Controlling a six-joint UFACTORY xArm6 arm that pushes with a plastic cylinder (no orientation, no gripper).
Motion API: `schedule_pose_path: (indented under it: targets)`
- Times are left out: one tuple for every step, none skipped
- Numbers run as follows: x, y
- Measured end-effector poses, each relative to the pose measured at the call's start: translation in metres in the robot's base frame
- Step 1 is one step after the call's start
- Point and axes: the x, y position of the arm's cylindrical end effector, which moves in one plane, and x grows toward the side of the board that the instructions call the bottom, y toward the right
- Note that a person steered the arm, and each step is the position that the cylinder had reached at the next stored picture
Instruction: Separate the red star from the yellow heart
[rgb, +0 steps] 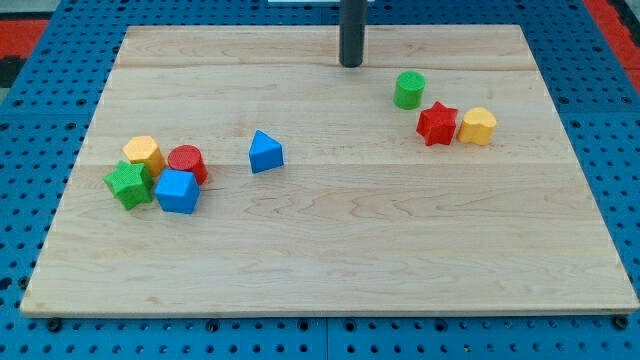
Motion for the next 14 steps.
schedule_pose_path:
  targets:
    - [0.014, 0.044]
    - [0.062, 0.051]
    - [0.09, 0.07]
    - [0.09, 0.07]
    - [0.09, 0.07]
    - [0.09, 0.053]
    - [0.072, 0.077]
    - [0.065, 0.146]
    - [0.122, 0.192]
    - [0.174, 0.18]
    - [0.18, 0.126]
    - [0.157, 0.036]
    - [0.135, -0.016]
    - [0.149, -0.013]
